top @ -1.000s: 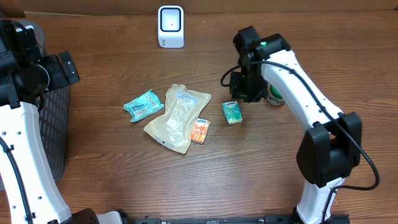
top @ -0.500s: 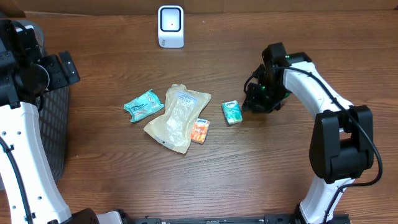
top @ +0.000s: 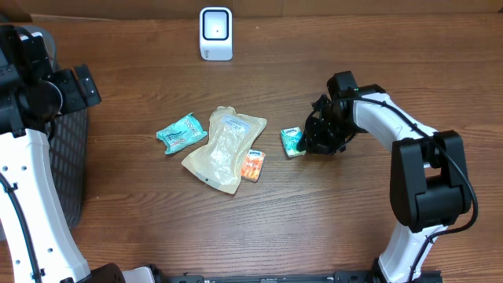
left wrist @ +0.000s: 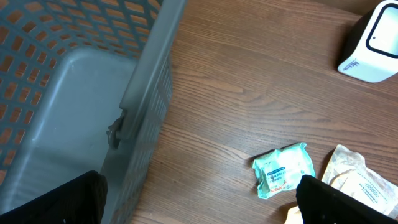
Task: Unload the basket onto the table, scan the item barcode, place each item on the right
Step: 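Lower the right gripper and grasp the teal Kleenex pack, then lift the teal pack and carry it toward the scanner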
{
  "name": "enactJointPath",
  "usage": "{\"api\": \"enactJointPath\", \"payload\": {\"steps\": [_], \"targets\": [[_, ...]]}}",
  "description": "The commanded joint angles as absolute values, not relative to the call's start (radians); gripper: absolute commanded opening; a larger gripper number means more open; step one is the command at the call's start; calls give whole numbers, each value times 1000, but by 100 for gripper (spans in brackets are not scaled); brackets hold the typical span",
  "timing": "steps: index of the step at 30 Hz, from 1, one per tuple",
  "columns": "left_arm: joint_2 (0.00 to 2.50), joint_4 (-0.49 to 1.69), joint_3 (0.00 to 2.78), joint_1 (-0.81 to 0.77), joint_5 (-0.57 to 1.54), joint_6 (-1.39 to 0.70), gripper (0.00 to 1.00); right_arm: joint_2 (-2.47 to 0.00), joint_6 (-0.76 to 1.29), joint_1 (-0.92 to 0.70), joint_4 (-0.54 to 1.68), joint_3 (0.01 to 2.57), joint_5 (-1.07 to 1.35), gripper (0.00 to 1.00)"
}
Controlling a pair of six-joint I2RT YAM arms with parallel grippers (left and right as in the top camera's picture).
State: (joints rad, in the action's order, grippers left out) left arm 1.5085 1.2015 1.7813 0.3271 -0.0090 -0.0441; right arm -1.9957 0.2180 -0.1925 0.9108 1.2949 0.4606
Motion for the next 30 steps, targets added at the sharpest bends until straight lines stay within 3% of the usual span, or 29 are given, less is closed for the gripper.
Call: {"api": "enactJointPath", "payload": {"steps": [1,7,9,11,12,18,30], "targets": [[1511,1200,1802,327,-10,-22,99,-1999,267,-196,870,1255,488,32],[1511,1200,1802,327,-10,-22,99,-2035,289,-203,832,1236,484,25],[1511,1201,1802,327,-10,-22,99,-2051,294,-215,826,1235,473,20],[1511,1200,1802,327,-10,-22,100,-2059,303,-225,820,1237,472,6],[1511,1200,1802,327,-10,-22,99,-2059,309,-225,821,1238,474,4],[1511,1200,1802,327,-10,-22,99,-2045,285,-213,866,1264,611,4],[1511,1201,1802,327,-10,-22,99,-1797,178,-203,883,1343,1131,4]]}}
